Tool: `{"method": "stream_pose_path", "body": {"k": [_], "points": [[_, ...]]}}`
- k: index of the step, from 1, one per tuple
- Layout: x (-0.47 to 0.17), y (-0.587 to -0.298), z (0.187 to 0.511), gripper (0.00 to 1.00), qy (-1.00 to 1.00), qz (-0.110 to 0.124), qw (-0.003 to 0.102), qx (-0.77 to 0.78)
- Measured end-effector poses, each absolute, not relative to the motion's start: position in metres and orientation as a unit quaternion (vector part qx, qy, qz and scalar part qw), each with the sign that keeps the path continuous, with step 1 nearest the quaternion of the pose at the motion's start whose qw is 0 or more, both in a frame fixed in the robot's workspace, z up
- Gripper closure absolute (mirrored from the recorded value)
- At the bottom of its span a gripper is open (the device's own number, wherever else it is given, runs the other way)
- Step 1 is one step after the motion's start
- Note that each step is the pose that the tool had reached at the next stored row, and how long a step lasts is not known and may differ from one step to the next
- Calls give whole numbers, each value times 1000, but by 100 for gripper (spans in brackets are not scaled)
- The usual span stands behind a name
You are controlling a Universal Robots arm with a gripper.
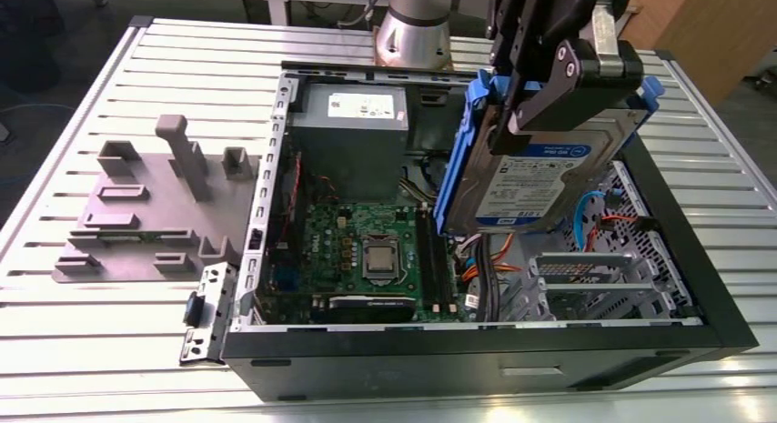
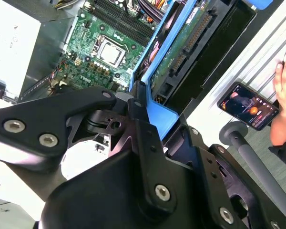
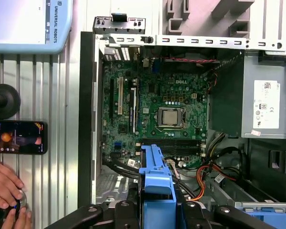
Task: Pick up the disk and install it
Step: 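Insert the disk into the insertion slot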
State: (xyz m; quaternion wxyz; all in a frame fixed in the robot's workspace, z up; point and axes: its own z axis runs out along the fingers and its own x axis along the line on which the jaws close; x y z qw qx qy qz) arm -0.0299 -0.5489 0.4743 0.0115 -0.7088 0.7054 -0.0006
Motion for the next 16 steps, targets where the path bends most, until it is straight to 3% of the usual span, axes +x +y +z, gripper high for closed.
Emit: {"method": "stream_pose_path", "body": {"k": [16], "points": [[-12, -557, 473, 64, 705, -2, 11, -709]]}}
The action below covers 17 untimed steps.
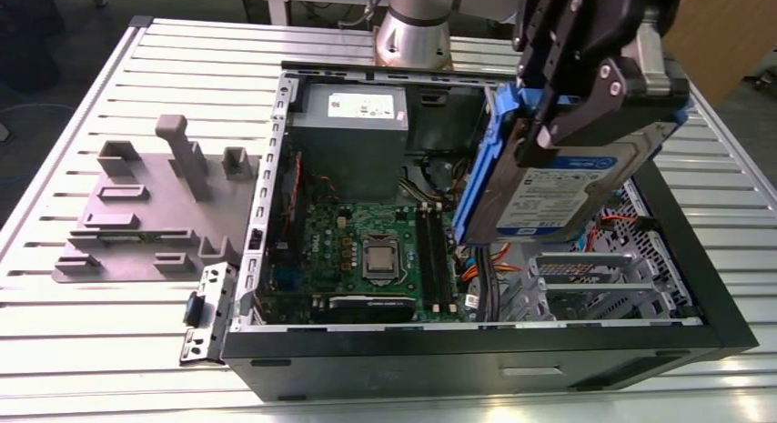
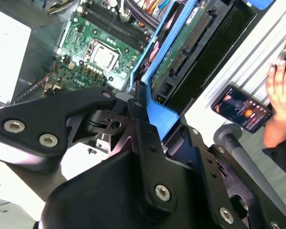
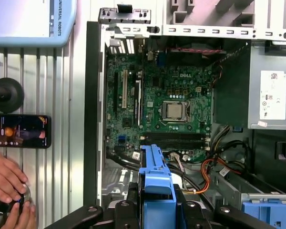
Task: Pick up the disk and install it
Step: 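Insert the disk into the insertion slot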
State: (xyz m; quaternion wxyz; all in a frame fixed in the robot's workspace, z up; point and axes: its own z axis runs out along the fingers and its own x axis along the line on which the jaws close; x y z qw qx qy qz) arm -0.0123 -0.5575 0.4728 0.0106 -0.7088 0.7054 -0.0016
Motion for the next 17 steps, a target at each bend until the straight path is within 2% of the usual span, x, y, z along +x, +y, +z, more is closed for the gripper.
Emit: {"method": "stream_pose_path", "body": {"k": [17], "points": [[0, -565, 468, 64, 706, -2, 11, -708]]}}
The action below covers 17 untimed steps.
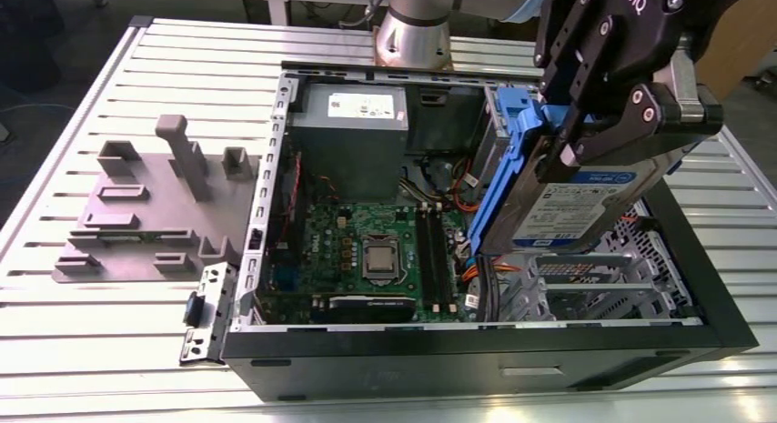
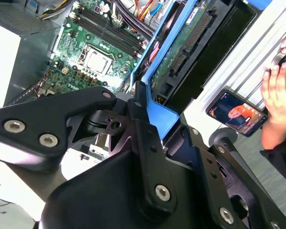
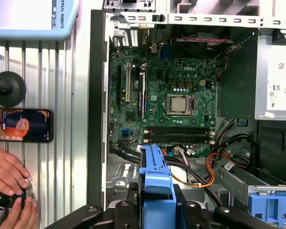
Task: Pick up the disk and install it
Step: 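Insert the disk into the insertion slot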
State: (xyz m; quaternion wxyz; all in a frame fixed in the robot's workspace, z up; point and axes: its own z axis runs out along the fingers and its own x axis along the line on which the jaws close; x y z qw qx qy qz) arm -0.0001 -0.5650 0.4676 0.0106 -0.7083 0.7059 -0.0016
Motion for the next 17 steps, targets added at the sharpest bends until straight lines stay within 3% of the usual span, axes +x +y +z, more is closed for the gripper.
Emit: {"method": "stream_pose_path", "body": {"k": [17], "points": [[23, -567, 466, 64, 706, -2, 10, -708]]}}
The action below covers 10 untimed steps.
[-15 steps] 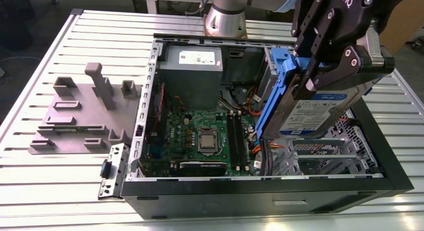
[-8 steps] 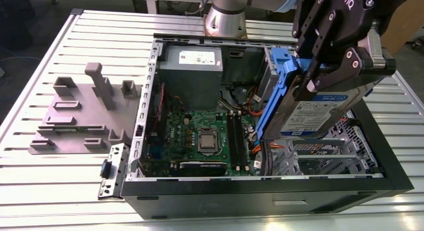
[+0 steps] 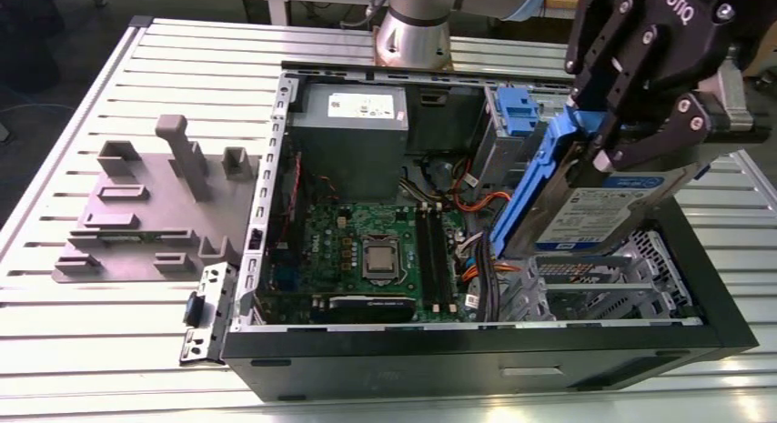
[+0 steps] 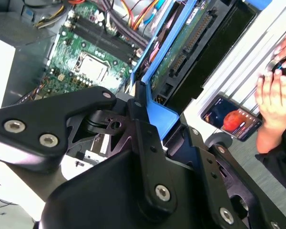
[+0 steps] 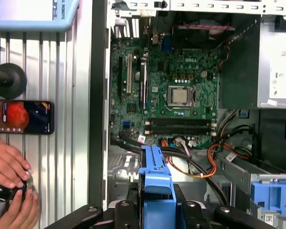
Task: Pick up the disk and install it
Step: 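Insert the disk into the insertion slot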
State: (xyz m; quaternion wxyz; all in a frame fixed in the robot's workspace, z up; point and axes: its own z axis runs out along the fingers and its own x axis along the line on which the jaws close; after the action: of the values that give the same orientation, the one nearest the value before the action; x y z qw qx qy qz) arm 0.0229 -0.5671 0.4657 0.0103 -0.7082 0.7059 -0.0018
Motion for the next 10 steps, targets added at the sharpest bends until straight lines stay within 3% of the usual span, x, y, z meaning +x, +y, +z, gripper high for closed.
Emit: {"method": "stream_pose_path", "body": {"k": [10], "points": [[45, -567, 461, 64, 710, -2, 10, -704]]}}
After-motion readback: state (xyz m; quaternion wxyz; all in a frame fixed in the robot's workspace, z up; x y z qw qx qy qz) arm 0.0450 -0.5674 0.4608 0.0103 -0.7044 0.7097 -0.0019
